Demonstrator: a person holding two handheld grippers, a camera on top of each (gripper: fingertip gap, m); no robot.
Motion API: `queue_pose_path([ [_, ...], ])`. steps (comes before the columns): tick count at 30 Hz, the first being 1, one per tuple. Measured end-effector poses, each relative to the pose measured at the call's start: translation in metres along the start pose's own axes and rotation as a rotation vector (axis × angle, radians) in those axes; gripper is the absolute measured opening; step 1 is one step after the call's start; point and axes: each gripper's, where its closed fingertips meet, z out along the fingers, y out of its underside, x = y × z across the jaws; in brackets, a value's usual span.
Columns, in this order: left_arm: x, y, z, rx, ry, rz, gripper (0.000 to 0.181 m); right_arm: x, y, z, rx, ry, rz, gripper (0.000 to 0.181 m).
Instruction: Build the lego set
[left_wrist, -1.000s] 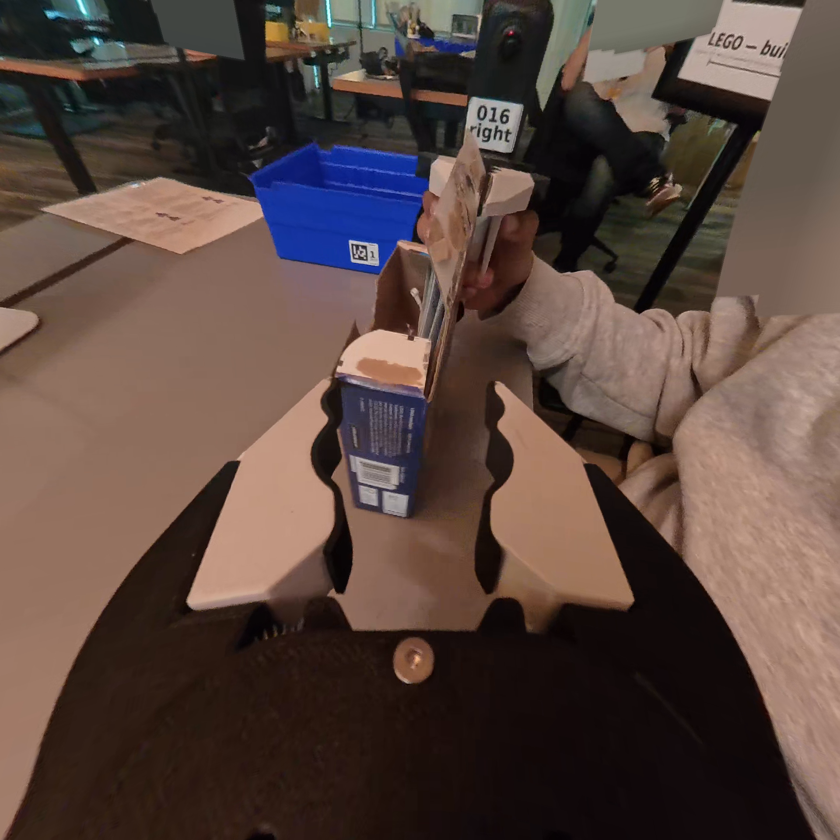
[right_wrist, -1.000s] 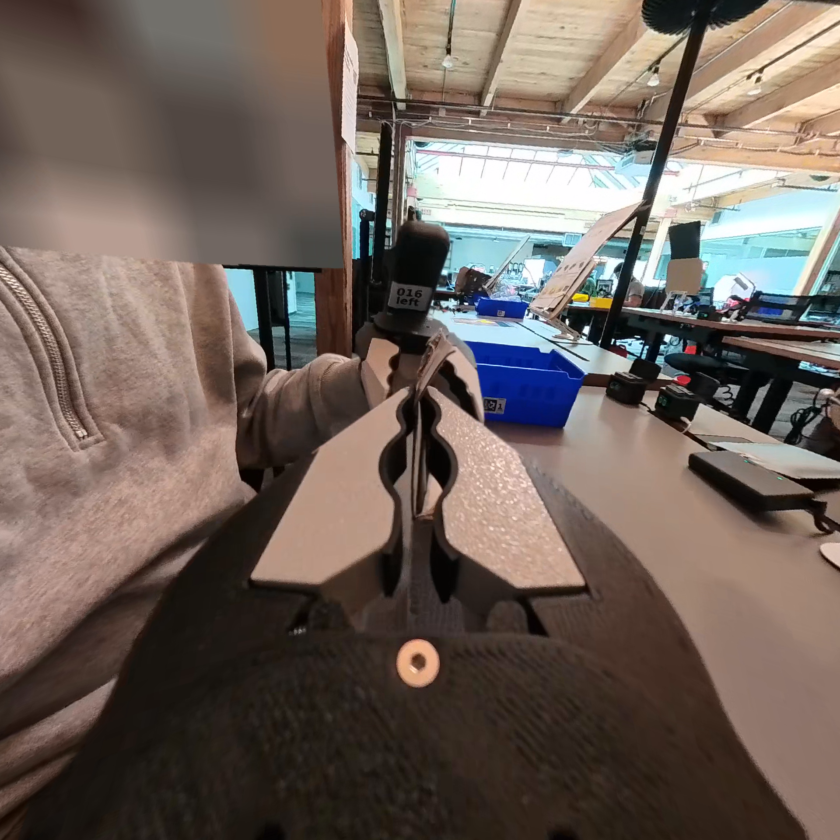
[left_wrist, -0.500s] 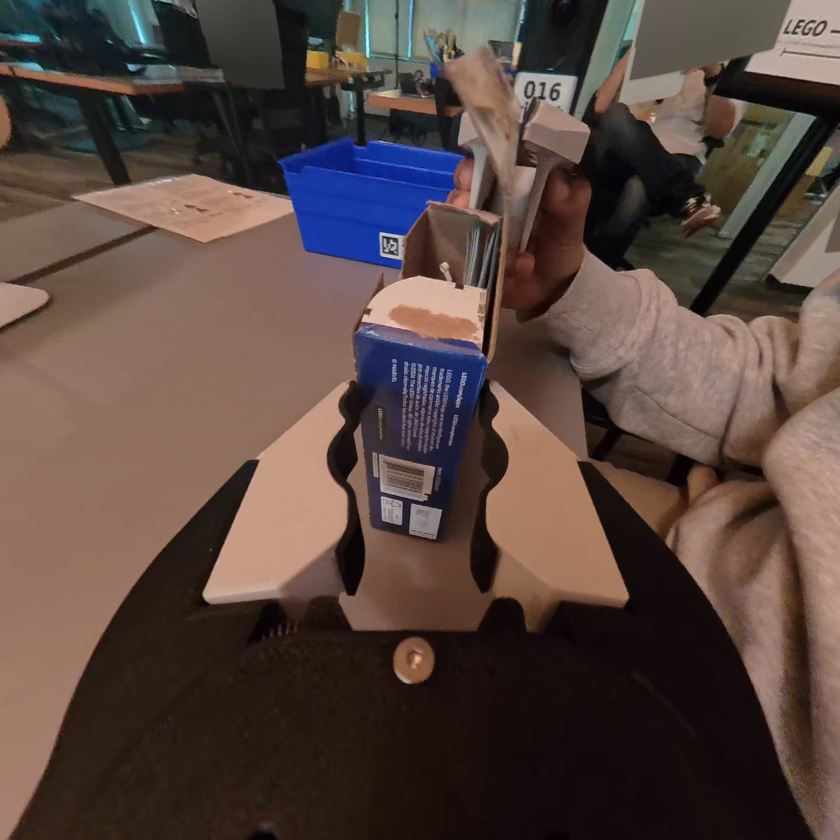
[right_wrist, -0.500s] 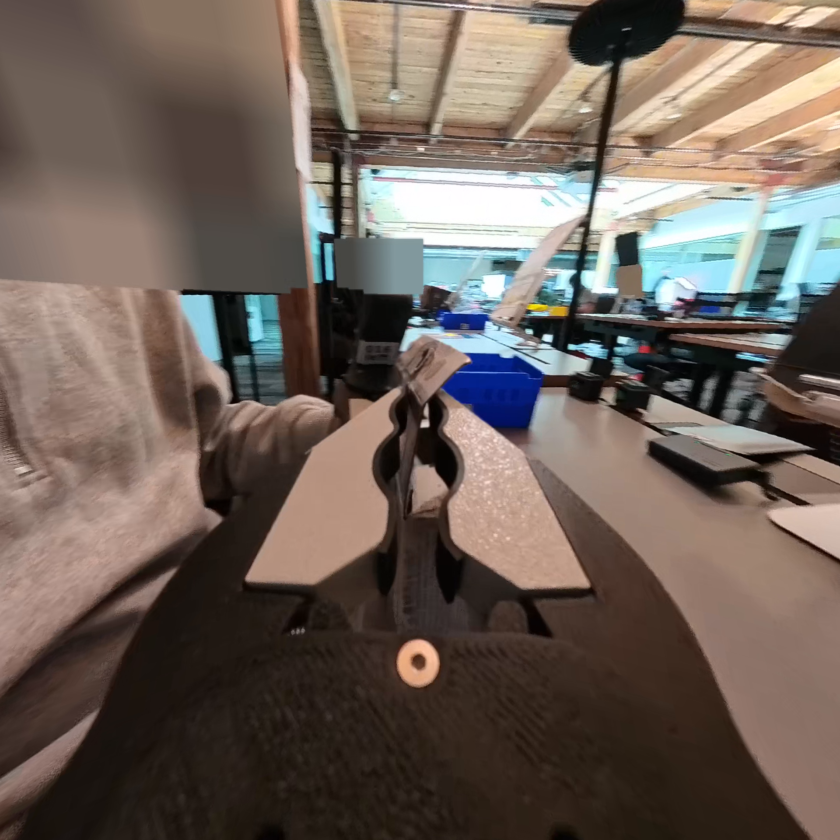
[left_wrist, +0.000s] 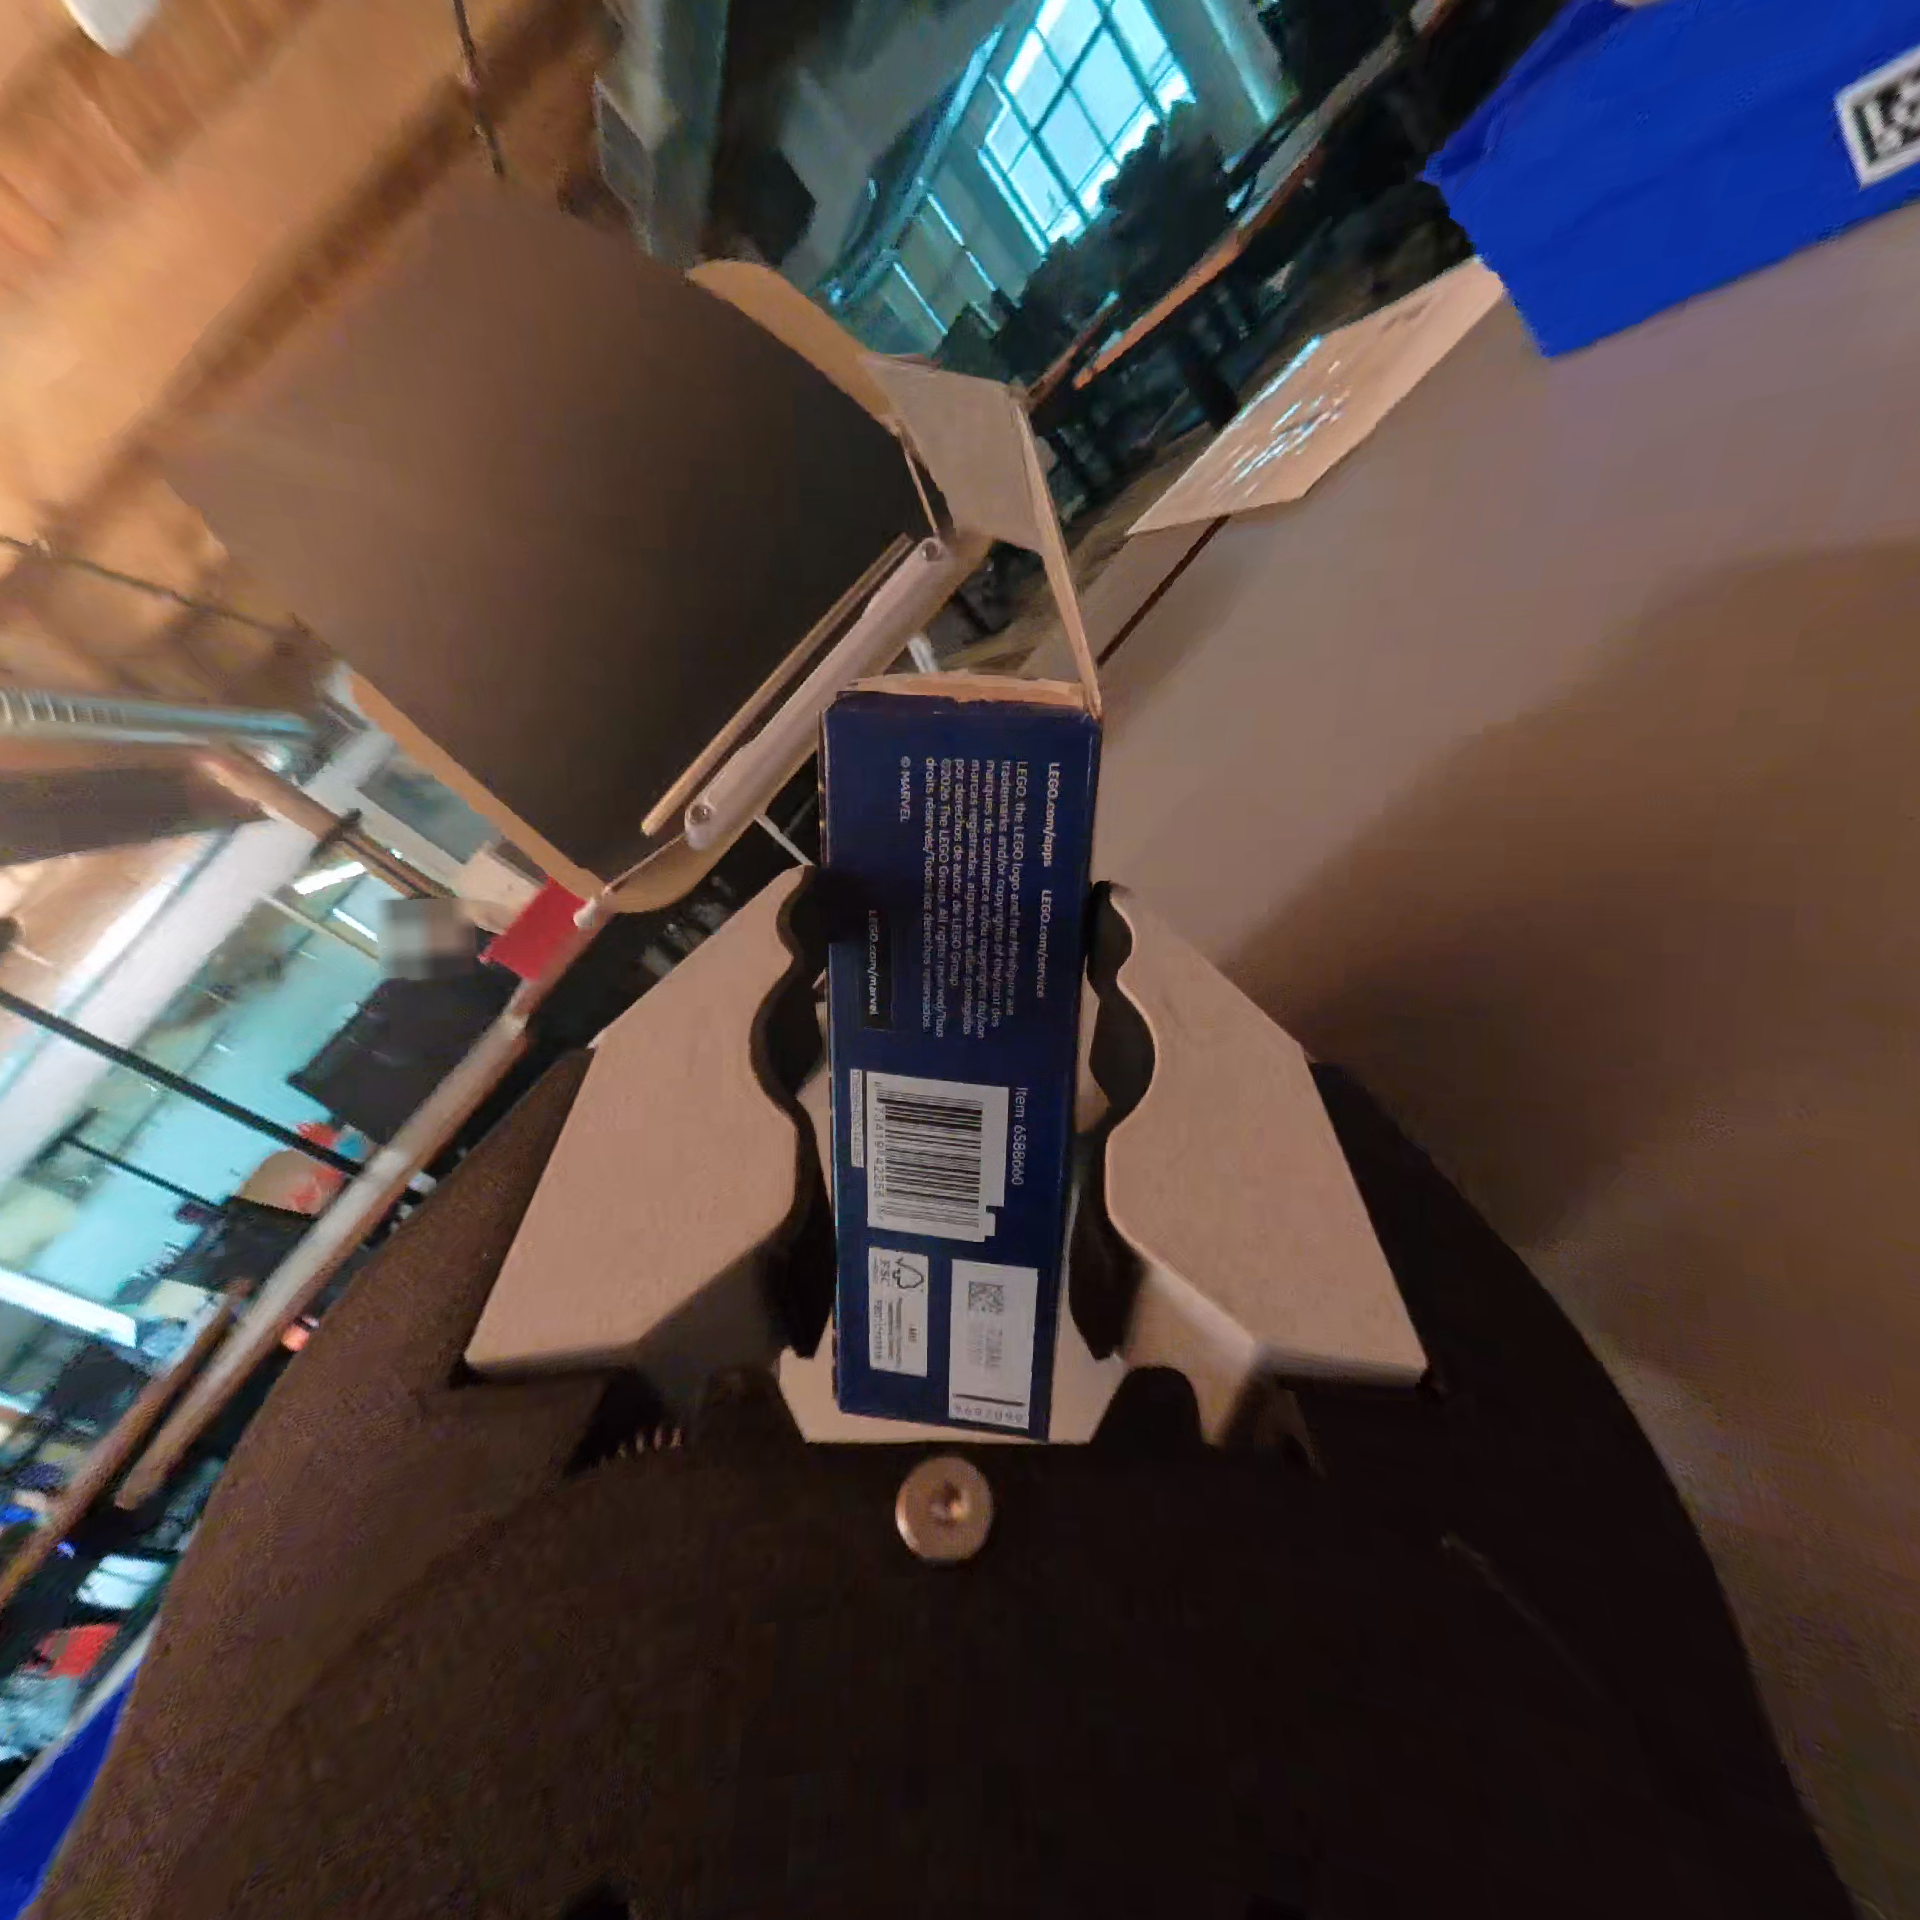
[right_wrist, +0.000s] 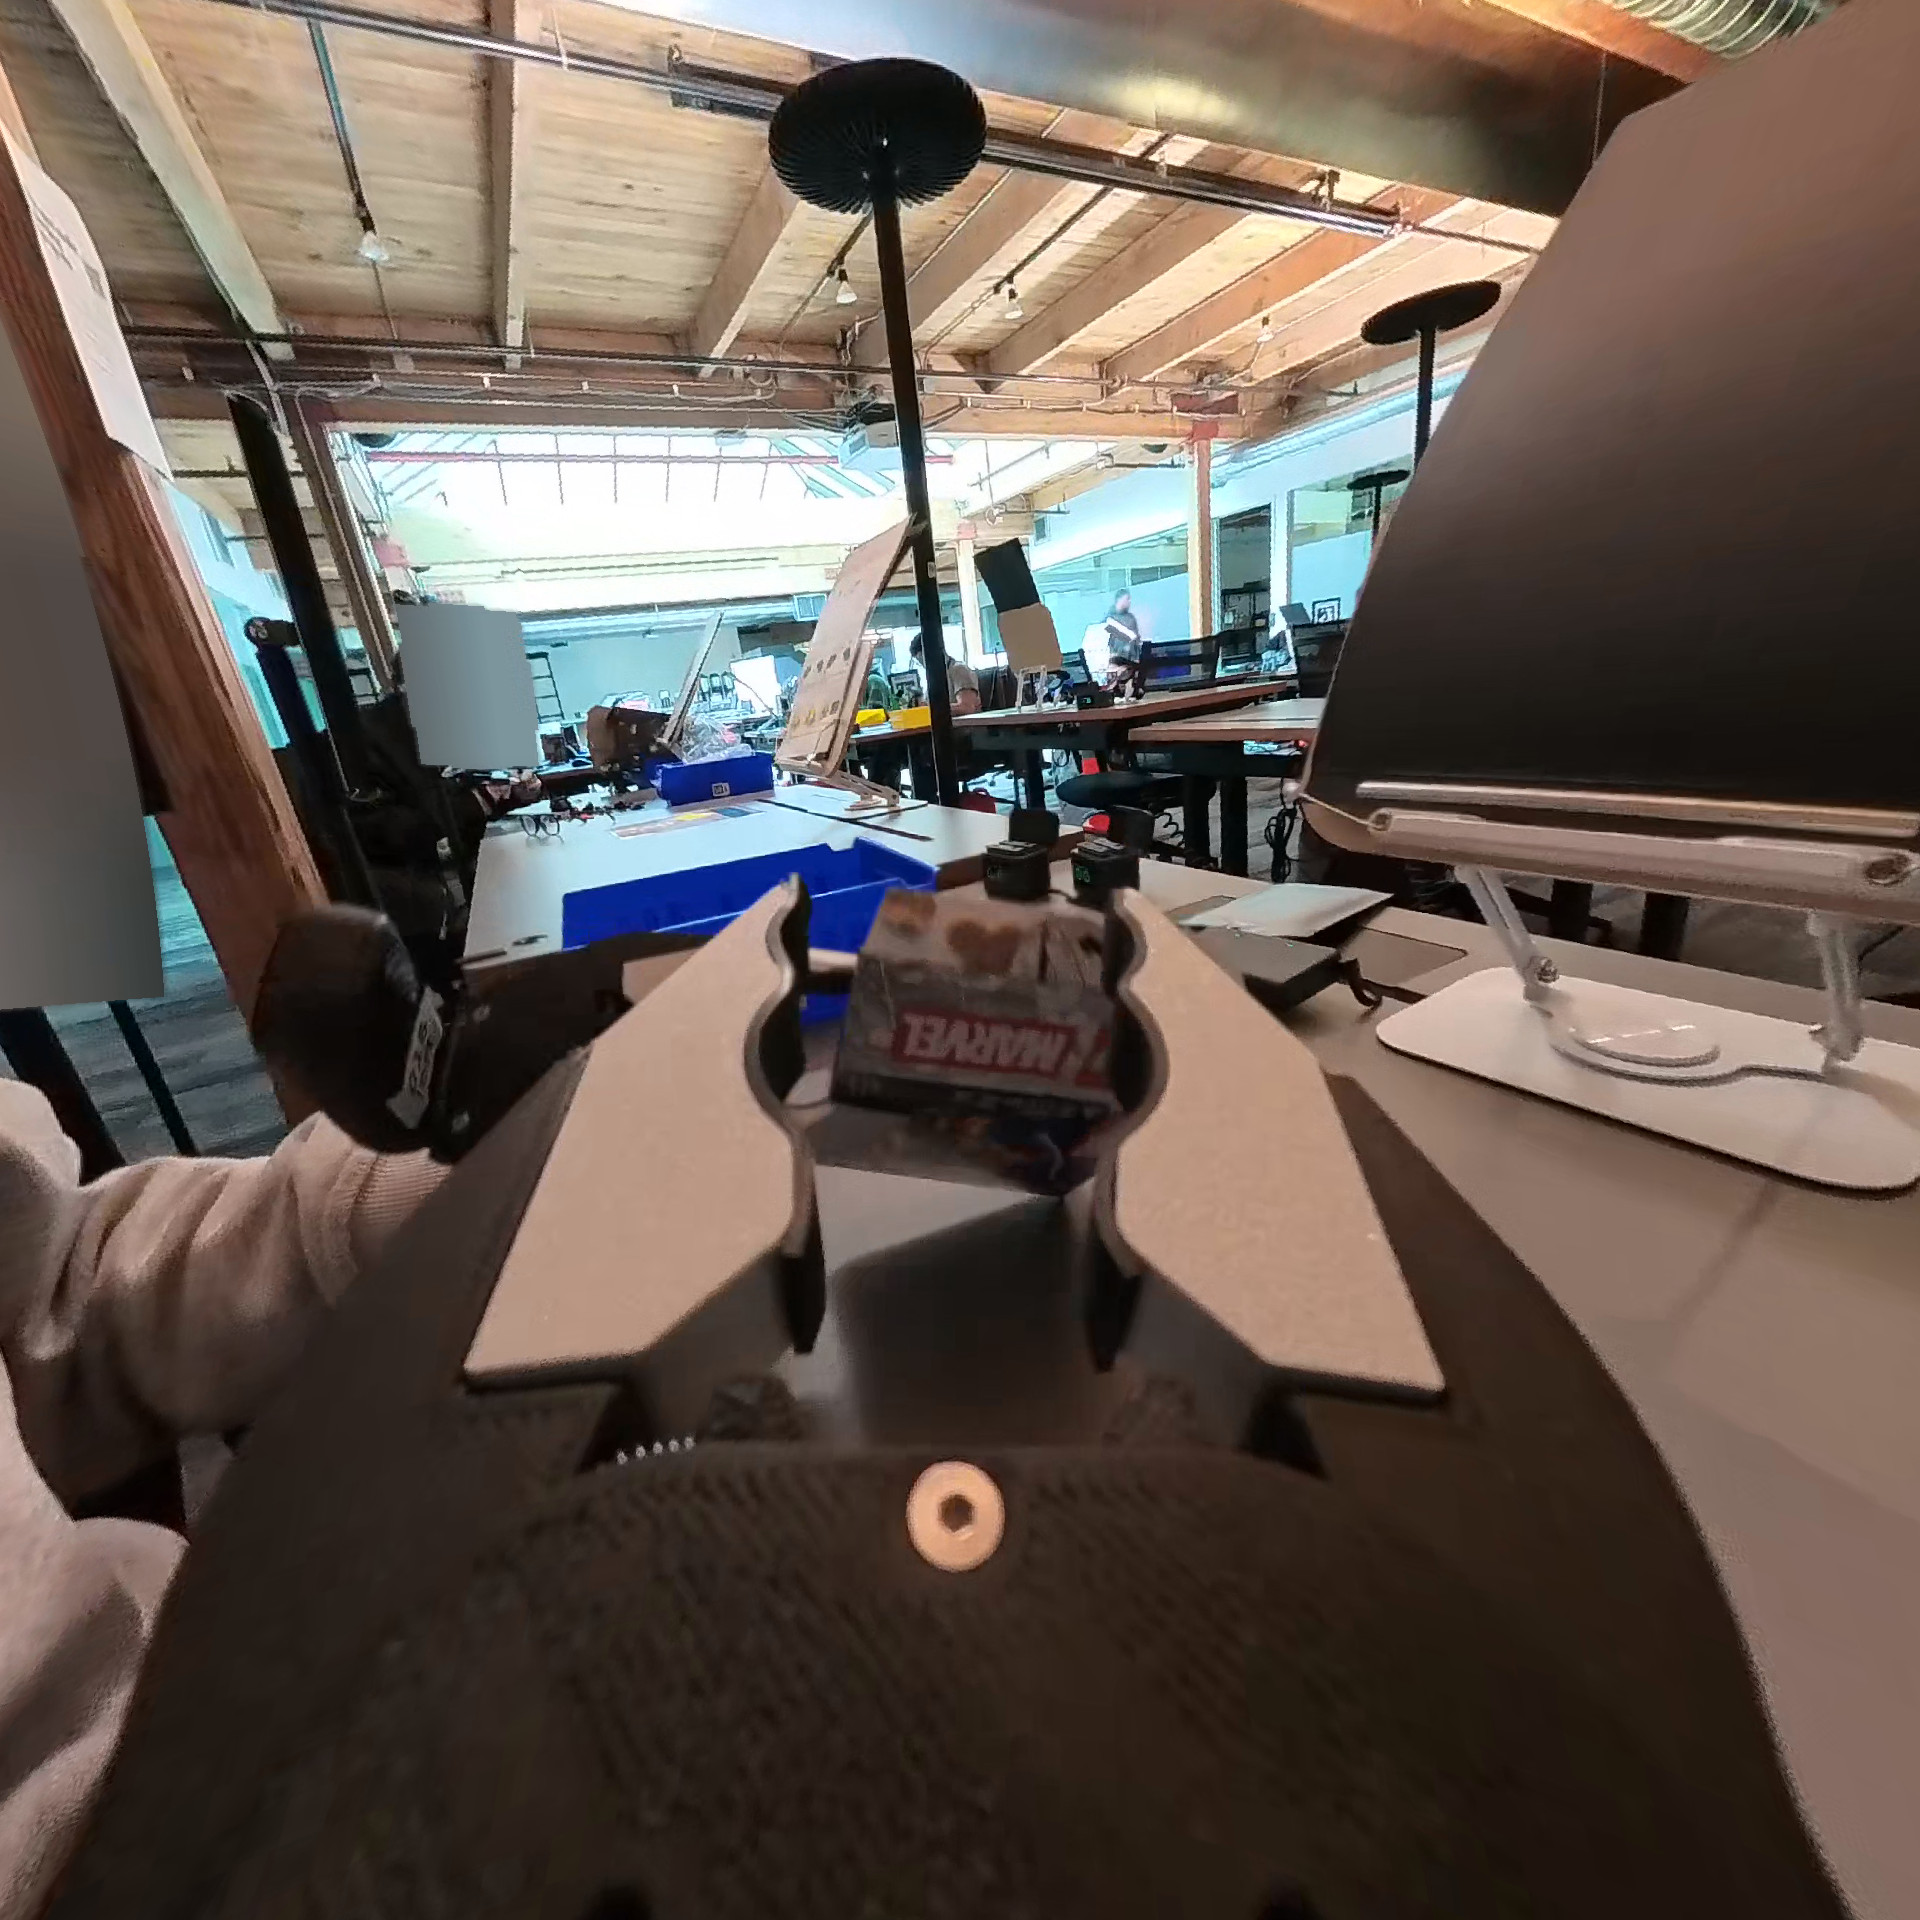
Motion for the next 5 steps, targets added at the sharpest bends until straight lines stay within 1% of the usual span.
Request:
queue_pose_path([
  [1, 0.006, -0.002, 0.000, 0.007, 0.016, 0.026, 0.049, -0.002, -0.002, 0.000, 0.000, 0.003, -0.009, 0.054],
  [5, 0.021, -0.006, -0.002, 0.043, 0.091, 0.081, 0.049, 0.004, -0.001, -0.002, -0.068, 0.081, -0.113, 0.048],
])
